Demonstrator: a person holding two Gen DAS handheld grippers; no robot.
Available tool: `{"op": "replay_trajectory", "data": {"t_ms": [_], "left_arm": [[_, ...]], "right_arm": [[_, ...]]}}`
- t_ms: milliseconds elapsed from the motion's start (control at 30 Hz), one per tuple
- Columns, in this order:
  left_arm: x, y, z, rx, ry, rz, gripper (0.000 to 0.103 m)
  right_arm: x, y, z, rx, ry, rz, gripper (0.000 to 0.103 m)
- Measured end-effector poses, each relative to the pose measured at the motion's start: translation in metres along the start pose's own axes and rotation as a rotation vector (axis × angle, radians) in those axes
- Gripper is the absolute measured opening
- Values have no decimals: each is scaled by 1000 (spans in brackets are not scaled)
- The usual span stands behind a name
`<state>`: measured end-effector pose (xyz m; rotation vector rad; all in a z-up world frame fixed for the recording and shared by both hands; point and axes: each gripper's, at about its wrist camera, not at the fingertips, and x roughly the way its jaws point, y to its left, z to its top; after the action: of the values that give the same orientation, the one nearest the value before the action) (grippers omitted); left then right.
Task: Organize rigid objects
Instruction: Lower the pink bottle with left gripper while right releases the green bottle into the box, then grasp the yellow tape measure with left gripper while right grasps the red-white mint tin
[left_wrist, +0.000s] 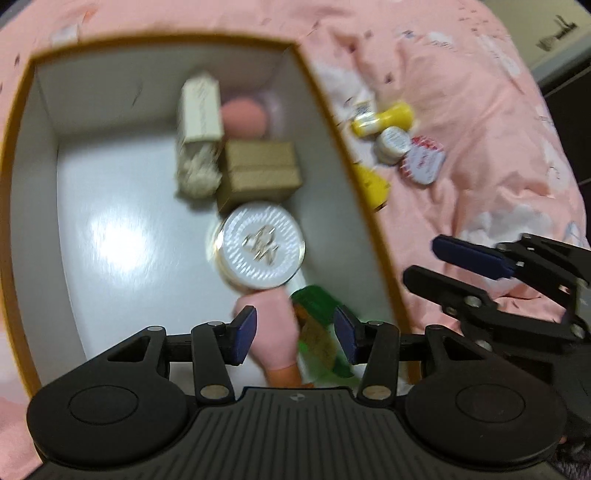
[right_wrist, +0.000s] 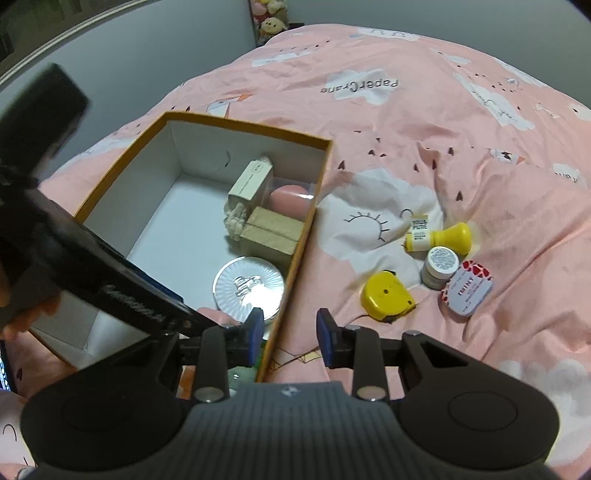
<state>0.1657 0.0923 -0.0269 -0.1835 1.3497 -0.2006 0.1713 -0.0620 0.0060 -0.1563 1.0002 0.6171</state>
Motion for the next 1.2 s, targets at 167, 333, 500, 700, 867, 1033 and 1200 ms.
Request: {"op": "replay_trajectory", "data": {"t_ms": [167, 333, 500, 700, 867, 1033, 1200], "left_arm": [[-13, -30, 8, 113, -99, -62, 58], [-10, -63, 15, 274, -168, -113, 58], [21, -100, 29, 448, -164, -89, 58], [54, -116, 46, 563, -74, -21, 73], [84, -121, 71, 632, -16, 46, 74], [105, -125, 91, 630, 40, 79, 83], [127, -127, 105, 602, 91, 101, 83]], "right_arm": [[-6, -29, -9, 81, -16, -20, 37], [-5, -63, -23, 167, -13, -74, 44], [4, -99, -36, 237, 5, -114, 43], [18, -131, -42, 277, 13, -137, 43], [31, -148, -30, 255, -16, -113, 43], [50, -168, -14, 279, -51, -92, 44], [70, -192, -14, 340, -58, -97, 44]]}}
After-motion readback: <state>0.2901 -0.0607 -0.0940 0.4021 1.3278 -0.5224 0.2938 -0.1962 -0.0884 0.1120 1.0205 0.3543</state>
